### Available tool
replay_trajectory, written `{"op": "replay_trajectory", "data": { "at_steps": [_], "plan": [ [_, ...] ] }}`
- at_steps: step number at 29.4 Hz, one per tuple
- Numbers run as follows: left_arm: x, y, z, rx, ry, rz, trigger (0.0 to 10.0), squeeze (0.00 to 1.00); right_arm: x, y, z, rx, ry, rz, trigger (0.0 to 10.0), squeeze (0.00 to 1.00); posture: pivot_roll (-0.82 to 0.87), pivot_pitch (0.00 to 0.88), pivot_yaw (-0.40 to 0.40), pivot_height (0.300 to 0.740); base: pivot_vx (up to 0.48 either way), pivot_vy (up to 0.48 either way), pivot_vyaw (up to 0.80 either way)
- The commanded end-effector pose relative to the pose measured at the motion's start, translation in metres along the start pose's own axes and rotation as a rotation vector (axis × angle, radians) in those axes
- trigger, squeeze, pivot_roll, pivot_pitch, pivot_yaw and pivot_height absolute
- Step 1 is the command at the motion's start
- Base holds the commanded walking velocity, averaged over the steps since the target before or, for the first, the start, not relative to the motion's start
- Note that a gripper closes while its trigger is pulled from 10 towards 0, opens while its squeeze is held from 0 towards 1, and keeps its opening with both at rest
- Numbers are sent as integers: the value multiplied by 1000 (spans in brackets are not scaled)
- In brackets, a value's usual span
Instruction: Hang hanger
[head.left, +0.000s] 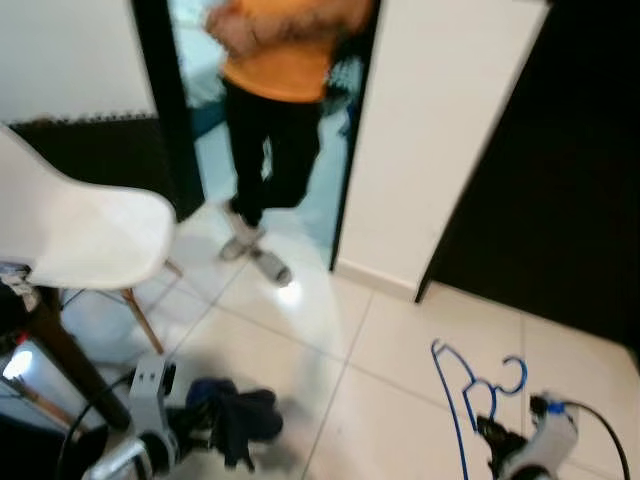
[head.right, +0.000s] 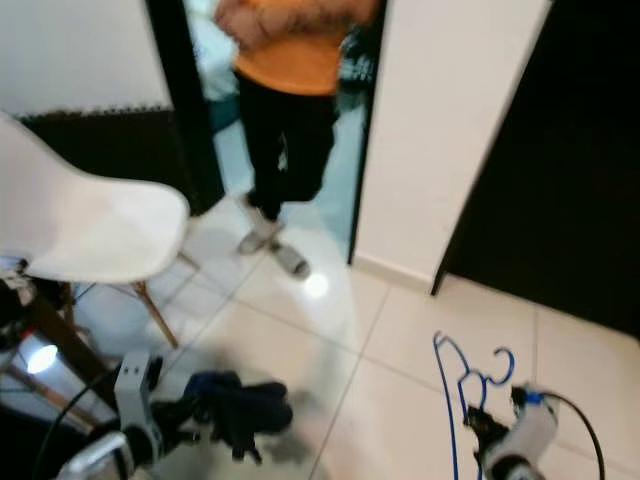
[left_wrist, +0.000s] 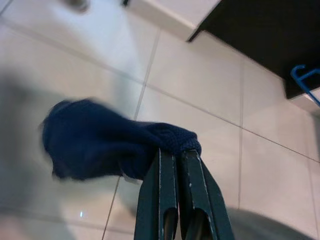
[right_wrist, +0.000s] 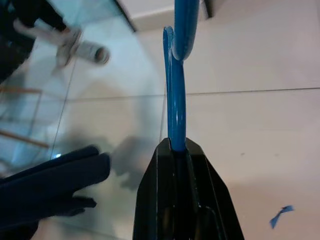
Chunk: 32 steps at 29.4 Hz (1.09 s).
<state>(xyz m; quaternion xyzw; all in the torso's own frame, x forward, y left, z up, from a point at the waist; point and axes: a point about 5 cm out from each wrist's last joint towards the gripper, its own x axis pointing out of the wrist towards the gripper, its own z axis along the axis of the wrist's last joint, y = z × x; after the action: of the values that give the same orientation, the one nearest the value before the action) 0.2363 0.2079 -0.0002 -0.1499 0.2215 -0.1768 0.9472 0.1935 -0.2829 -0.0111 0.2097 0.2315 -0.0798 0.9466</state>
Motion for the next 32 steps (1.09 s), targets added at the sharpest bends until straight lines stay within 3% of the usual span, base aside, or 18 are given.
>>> {"op": "replay_trajectory", "data": {
  "at_steps": [1,32],
  "plan": [
    [-1,1,-2,1,3,-3,10000,0,-1,-1,-1,16,-1,-4,10000,0,65,62,-23,740,0,0,-788],
    [8,0,4,5,-14,-4,10000,0,8,4,6,-4,4,32,10000,0,71,64,-27,740,0,0,-788]
  ]
}}
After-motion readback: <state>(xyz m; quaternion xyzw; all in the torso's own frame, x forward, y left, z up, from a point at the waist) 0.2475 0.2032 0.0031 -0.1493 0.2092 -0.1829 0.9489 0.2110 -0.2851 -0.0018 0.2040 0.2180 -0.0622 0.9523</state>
